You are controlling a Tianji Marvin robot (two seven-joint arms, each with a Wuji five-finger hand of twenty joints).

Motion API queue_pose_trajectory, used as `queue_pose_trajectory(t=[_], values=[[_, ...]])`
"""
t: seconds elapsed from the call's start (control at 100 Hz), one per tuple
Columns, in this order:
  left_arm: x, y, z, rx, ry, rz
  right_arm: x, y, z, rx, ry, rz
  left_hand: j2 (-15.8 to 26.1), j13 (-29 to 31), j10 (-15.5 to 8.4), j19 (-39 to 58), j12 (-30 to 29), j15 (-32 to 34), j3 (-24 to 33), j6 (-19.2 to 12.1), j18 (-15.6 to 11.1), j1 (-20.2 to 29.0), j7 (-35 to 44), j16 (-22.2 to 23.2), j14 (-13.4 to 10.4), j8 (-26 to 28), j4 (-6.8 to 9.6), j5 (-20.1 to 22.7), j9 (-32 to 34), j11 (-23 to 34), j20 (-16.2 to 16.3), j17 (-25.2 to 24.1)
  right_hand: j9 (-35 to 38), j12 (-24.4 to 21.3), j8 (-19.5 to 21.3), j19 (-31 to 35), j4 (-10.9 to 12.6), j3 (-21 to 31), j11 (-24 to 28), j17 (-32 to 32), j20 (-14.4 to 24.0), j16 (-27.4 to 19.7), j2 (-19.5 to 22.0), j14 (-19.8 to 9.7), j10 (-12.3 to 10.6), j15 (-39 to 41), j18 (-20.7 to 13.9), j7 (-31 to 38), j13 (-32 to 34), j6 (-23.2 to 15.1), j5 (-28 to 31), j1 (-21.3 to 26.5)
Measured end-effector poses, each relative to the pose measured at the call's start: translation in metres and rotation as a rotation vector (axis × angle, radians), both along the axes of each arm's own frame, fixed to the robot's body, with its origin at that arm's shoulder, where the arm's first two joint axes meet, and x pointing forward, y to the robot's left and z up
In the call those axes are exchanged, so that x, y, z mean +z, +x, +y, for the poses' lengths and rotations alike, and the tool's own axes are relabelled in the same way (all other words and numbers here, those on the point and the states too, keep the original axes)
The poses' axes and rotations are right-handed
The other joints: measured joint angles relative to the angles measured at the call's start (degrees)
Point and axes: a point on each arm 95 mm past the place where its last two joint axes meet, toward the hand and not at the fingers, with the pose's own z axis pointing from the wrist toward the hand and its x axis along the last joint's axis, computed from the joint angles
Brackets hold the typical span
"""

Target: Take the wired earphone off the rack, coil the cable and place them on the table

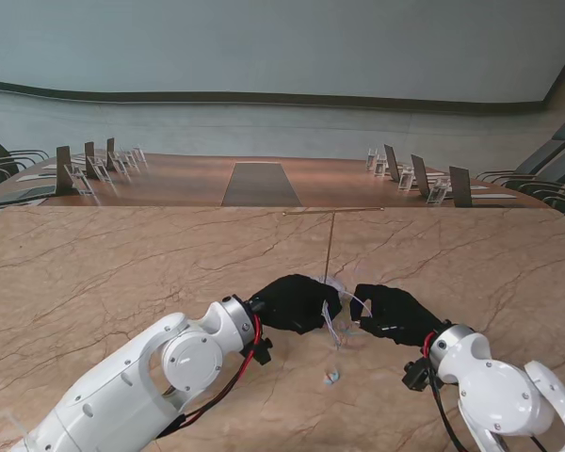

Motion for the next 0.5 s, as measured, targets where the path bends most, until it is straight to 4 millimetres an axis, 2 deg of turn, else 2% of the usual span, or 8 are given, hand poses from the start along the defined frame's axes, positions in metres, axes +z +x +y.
queue_pose_trajectory(t=[0.04,0.17,0.22,0.5], values=[[0.0,0.0,0.0,0.0,0.0,0.0,-0.001,0.0,0.0,0.0,-0.004,-0.002,0.0,0.0,0.0,0.0,0.0,0.0,0.0,0.0,0.0,0.0,0.0,0.16,0.0,0.0,0.0,0.0,0.0,0.0,0.0,0.0,0.68,0.69,0.45,0.0,-1.12,0.12,0.38,1.38,0.0,-0.02,0.0,-0.32,-0.46,0.0,0.0,0.0,1.0,0.0,0.0,0.11],[-0.002,-0.001,-0.001,-0.003,0.004,0.005,0.001,0.001,0.0,0.02,-0.013,-0.024,0.0,0.0,0.0,-0.01,0.0,0.0,0.0,0.01,0.0,0.0,0.0,0.27,0.0,0.0,0.0,0.0,0.0,0.0,0.0,0.0,1.08,2.86,2.21,0.0,-1.17,0.12,1.52,4.0,-1.29,-0.1,-0.02,-1.98,-1.88,0.03,-1.64,0.0,2.2,-0.02,-0.06,0.63],[-0.003,0.0,-0.001,-0.003,0.006,0.007,0.002,0.001,-0.001,0.031,-0.006,-0.017,0.0,0.0,0.0,-0.01,0.0,0.0,0.0,0.01,0.0,0.0,0.0,0.27,0.0,0.0,0.0,0.0,0.0,0.0,0.0,0.0,1.08,3.5,2.91,0.09,-2.36,0.66,1.73,4.19,-1.94,-0.1,-0.02,-2.23,-2.1,0.05,-1.92,0.0,2.21,-0.26,-0.1,0.68],[-0.004,0.001,0.0,0.002,0.016,0.003,0.012,0.001,-0.007,0.073,0.008,-0.01,0.01,0.0,0.0,-0.03,0.0,0.0,0.0,0.01,0.0,0.0,0.0,0.28,0.0,0.0,0.0,0.0,0.0,0.0,0.0,-0.28,1.09,4.97,5.53,0.15,-2.36,1.28,2.0,4.83,-3.45,-0.12,-0.05,-3.16,-2.86,0.08,-3.3,-0.01,2.24,-0.38,-0.22,0.69]])
